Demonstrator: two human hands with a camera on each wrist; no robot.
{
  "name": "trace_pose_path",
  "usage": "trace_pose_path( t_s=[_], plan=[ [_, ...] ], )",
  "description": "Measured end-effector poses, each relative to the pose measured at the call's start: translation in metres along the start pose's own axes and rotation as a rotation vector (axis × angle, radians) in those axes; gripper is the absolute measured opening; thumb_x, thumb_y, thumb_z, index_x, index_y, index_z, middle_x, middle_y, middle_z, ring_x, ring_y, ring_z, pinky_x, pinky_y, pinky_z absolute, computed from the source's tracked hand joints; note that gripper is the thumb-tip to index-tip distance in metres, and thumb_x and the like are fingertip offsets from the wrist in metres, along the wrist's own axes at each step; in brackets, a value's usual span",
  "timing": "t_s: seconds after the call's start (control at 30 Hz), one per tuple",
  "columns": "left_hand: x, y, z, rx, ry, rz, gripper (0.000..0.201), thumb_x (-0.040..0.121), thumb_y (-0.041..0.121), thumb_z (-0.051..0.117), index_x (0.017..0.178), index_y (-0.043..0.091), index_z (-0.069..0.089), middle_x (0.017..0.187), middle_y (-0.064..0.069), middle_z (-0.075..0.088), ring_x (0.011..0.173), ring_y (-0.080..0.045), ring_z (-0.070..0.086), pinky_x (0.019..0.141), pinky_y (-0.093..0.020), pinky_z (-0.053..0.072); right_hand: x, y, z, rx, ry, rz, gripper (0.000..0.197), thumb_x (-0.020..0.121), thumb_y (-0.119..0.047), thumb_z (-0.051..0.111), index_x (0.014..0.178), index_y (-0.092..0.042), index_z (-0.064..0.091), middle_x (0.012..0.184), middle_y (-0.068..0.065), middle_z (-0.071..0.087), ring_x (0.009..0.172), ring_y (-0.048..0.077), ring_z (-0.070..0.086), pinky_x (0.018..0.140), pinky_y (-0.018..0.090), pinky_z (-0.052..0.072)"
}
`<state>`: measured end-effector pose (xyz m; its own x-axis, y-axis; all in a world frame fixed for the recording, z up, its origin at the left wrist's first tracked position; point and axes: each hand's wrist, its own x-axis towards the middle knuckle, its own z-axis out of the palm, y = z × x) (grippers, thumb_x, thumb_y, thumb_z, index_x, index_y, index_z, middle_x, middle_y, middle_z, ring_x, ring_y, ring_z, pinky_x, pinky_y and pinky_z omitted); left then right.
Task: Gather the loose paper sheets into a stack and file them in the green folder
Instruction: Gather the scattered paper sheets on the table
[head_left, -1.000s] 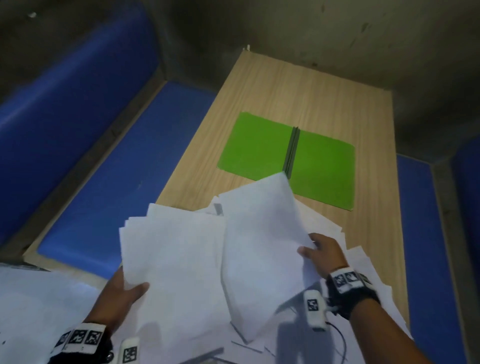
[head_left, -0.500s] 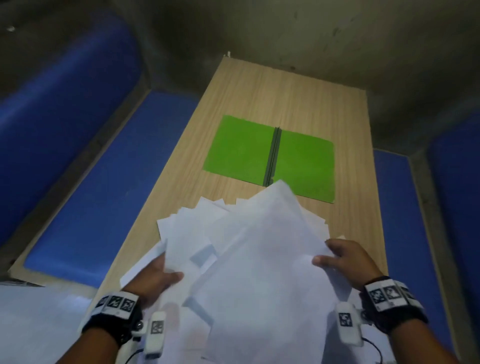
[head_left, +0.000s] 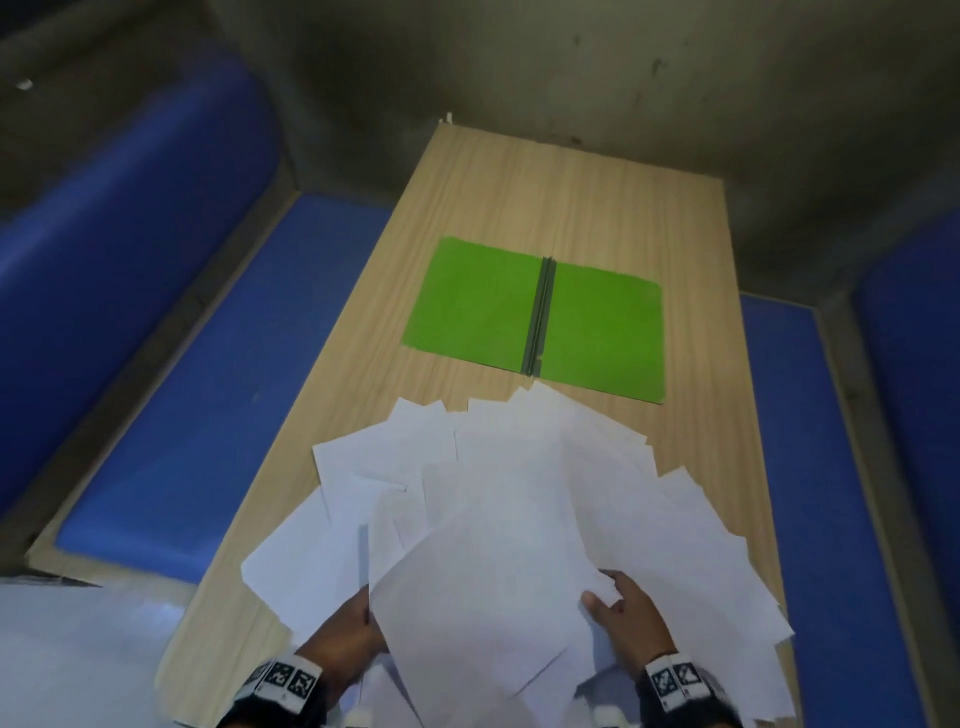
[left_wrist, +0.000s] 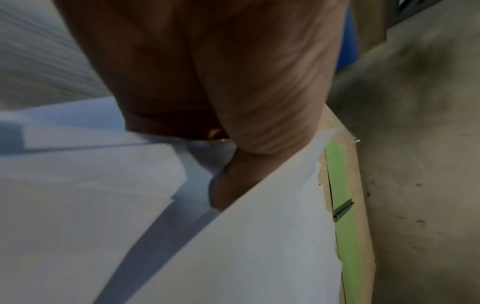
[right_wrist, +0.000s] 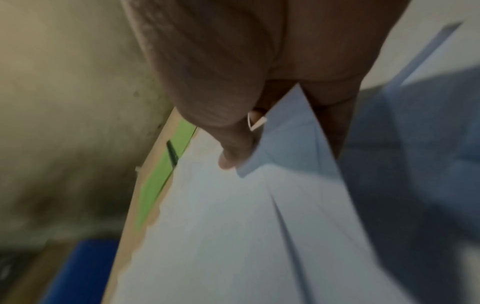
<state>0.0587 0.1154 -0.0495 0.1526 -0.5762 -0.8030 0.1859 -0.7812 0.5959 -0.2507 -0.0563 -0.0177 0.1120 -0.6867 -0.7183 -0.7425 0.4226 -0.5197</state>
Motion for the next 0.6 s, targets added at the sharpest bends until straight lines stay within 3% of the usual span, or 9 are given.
trace_pose_path(
  t_s=[0.07,0.13,0.23,0.3,0.37,0.4,0.47,0.53,0.6],
  plan=[
    [-0.001,0.002,-0.002,-0.02,-0.001,-0.029,0.063,0.075,0.026,0.084,0.135,0.029,0.065,0.13,0.005,0.075,0.118,-0.016,0.07,0.099,-0.038,0.057,-0.008,0.004,0.006,-0.086,0.015,-0.014,0.053,0.092,-0.034,0.06,0.139,-0.014,0.045,0.139,0.007,0.053,0.114,0.024,0.057,0.096,0.028,0.043],
    [-0.003,0.014,0.0,-0.171,0.002,-0.11,0.044,0.086,0.045,0.072,0.124,0.024,0.07,0.127,-0.01,0.076,0.114,-0.03,0.073,0.105,-0.052,0.054,-0.011,0.004,0.007,-0.115,0.105,-0.073,0.047,0.087,-0.036,0.066,0.129,-0.017,0.054,0.124,0.002,0.061,0.1,0.018,0.061,0.09,0.029,0.048],
    [-0.007,0.034,0.006,-0.368,0.037,-0.197,0.064,0.103,0.061,0.035,0.109,0.008,0.071,0.109,-0.02,0.078,0.107,-0.049,0.071,0.095,-0.059,0.056,-0.008,-0.005,0.007,-0.083,0.179,-0.138,0.042,0.083,-0.019,0.073,0.122,-0.015,0.058,0.112,0.002,0.06,0.098,0.017,0.058,0.085,0.024,0.045],
    [-0.008,0.045,0.008,-0.368,-0.003,-0.195,0.054,0.107,0.048,0.042,0.114,0.002,0.071,0.09,-0.022,0.08,0.081,-0.042,0.078,0.074,-0.05,0.061,-0.004,-0.016,0.009,-0.116,0.212,-0.183,0.03,0.086,-0.008,0.065,0.116,-0.012,0.063,0.11,0.005,0.065,0.099,0.02,0.059,0.084,0.022,0.042],
    [-0.004,0.044,0.005,-0.296,-0.043,-0.209,0.031,0.104,0.016,0.053,0.126,-0.002,0.066,0.08,-0.02,0.079,0.059,-0.032,0.075,0.057,-0.035,0.058,0.004,-0.026,0.009,-0.12,0.273,-0.246,0.027,0.09,-0.001,0.055,0.113,-0.009,0.065,0.108,0.007,0.063,0.105,0.025,0.059,0.087,0.022,0.039],
    [-0.002,0.041,0.003,-0.24,-0.021,-0.205,0.032,0.1,0.006,0.054,0.131,0.001,0.063,0.073,-0.015,0.078,0.052,-0.025,0.071,0.052,-0.029,0.054,0.007,-0.032,0.009,-0.118,0.282,-0.269,0.028,0.09,0.003,0.051,0.112,-0.008,0.066,0.105,0.006,0.06,0.106,0.026,0.059,0.087,0.022,0.038],
    [-0.005,0.041,0.0,-0.212,-0.029,-0.201,0.031,0.1,0.015,0.06,0.13,0.009,0.065,0.071,-0.005,0.078,0.052,-0.018,0.068,0.055,-0.025,0.052,0.013,-0.044,0.006,-0.145,0.273,-0.307,0.033,0.088,0.009,0.047,0.108,-0.008,0.068,0.103,0.003,0.058,0.104,0.024,0.058,0.086,0.023,0.038],
    [-0.01,0.045,-0.002,-0.235,-0.088,-0.21,0.042,0.1,0.042,0.059,0.122,0.009,0.071,0.081,-0.009,0.081,0.062,-0.023,0.074,0.062,-0.03,0.058,0.02,-0.054,0.004,-0.157,0.24,-0.321,0.036,0.087,0.011,0.046,0.107,-0.008,0.069,0.106,0.005,0.061,0.1,0.02,0.057,0.085,0.022,0.039],
    [-0.009,0.043,-0.001,-0.298,-0.122,-0.187,0.047,0.097,0.047,0.062,0.12,0.008,0.072,0.1,-0.016,0.081,0.083,-0.032,0.079,0.077,-0.041,0.063,0.023,-0.064,0.005,-0.125,0.164,-0.308,0.032,0.087,0.007,0.051,0.105,-0.011,0.071,0.105,0.005,0.064,0.095,0.017,0.057,0.078,0.017,0.042]
  ],
)
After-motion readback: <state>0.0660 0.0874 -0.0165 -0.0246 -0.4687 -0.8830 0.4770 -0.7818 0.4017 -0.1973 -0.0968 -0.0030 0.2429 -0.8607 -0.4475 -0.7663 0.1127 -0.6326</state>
